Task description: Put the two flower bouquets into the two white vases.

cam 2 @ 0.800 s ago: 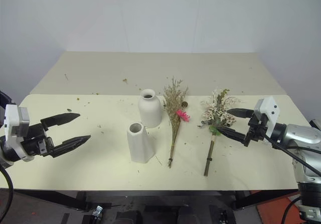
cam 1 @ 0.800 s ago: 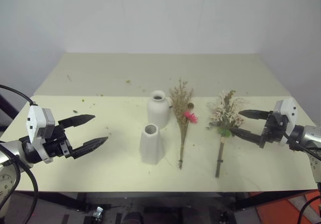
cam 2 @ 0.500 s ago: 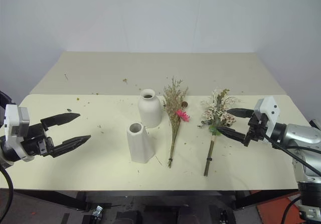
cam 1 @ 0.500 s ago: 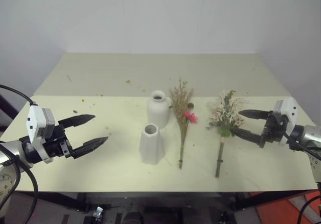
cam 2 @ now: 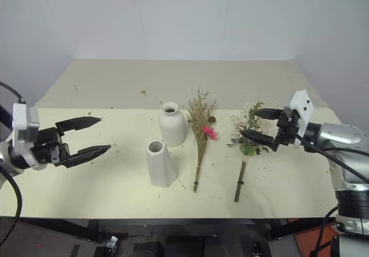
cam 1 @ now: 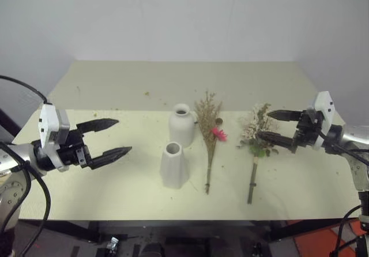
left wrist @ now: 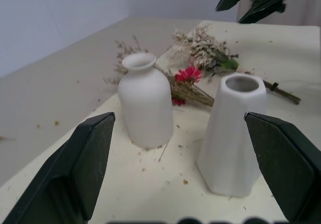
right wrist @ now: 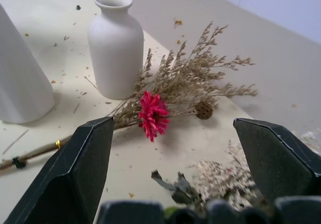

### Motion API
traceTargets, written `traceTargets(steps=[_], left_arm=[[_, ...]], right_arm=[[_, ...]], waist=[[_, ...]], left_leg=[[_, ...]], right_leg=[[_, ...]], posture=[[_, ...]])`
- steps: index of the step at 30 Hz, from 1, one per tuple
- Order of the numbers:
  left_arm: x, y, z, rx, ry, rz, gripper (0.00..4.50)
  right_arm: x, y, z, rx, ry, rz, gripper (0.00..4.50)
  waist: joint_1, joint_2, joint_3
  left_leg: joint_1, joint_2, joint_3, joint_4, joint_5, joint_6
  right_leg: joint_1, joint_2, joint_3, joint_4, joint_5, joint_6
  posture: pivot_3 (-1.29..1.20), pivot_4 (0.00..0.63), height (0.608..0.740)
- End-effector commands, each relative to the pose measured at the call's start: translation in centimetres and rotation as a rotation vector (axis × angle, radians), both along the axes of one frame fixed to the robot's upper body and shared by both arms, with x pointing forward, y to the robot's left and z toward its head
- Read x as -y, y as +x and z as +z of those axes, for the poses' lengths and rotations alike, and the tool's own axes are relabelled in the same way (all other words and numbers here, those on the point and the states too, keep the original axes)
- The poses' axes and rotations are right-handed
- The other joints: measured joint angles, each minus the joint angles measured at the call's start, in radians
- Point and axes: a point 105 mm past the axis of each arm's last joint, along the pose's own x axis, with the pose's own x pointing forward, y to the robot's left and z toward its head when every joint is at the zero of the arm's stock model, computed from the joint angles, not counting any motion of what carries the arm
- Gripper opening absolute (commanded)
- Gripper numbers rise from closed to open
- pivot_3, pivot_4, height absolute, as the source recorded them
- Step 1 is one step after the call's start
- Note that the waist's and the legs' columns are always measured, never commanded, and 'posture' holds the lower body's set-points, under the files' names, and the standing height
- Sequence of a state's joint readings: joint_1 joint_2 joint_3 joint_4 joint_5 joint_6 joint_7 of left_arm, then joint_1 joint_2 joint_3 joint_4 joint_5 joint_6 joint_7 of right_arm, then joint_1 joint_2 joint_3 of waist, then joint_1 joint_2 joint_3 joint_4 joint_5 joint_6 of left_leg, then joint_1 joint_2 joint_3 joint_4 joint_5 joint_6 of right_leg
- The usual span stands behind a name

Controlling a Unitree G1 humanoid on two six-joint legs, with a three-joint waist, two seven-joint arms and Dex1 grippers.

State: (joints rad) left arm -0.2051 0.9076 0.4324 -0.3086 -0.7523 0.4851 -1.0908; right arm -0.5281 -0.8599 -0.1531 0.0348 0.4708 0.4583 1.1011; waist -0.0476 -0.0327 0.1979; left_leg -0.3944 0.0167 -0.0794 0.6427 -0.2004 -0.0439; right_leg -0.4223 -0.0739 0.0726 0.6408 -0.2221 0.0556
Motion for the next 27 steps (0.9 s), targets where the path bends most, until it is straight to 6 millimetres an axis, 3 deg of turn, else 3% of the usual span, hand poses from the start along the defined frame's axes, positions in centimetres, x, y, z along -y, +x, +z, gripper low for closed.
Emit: traceTargets(steps=[1, 10, 15, 20, 27], left_arm=[[0.9, 0.0, 0.9, 0.013, 0.007, -0.061, 4.5], [2.6, 0.0, 2.7, 0.024, 0.043, -0.213, 4.5], [3.0, 0.5, 3.7, 0.047, 0.077, -0.266, 4.5], [3.4, 0.6, 4.0, 0.051, 0.087, -0.309, 4.5], [4.9, 1.4, 4.7, 0.059, 0.115, -0.426, 4.5]], right_arm=[[-1.7, 0.1, 0.7, -0.055, -0.036, -0.003, 4.48], [-5.7, 1.4, -0.6, -0.504, -0.086, -0.088, 4.48], [-6.5, 1.8, -0.9, -0.579, -0.131, -0.118, 4.48], [-5.0, 2.5, -2.0, -0.607, -0.176, -0.214, 4.48], [-1.6, 2.3, -1.1, -0.679, -0.239, -0.317, 4.48]], waist=[[0.0, 0.0, 0.0], [-0.003, 0.0, 0.0], [0.001, 0.0, 0.0], [0.002, 0.0, 0.0], [0.001, 0.0, 0.0]], left_leg=[[0.0, 0.0, 0.0, 0.0, 0.0, 0.0], [-0.002, 0.0, -0.001, 0.0, 0.0, 0.0], [-0.004, 0.0, -0.001, 0.0, 0.0, 0.0], [-0.005, -0.001, -0.001, 0.0, 0.0, 0.0], [-0.006, -0.001, -0.001, 0.001, 0.0, 0.0]], right_leg=[[0.0, 0.0, 0.0, 0.0, 0.0, 0.0], [-0.002, 0.0, 0.0, 0.0, 0.0, 0.0], [-0.003, 0.0, -0.001, 0.0, 0.0, 0.0], [-0.004, -0.001, -0.001, -0.001, 0.001, 0.0], [-0.004, 0.0, -0.001, 0.0, 0.001, 0.001]], posture=[[0.0, 0.15, 0.74], [0.0, 0.15, 0.74], [0.0, 0.15, 0.74], [0.0, 0.15, 0.74], [0.0, 0.15, 0.74]])
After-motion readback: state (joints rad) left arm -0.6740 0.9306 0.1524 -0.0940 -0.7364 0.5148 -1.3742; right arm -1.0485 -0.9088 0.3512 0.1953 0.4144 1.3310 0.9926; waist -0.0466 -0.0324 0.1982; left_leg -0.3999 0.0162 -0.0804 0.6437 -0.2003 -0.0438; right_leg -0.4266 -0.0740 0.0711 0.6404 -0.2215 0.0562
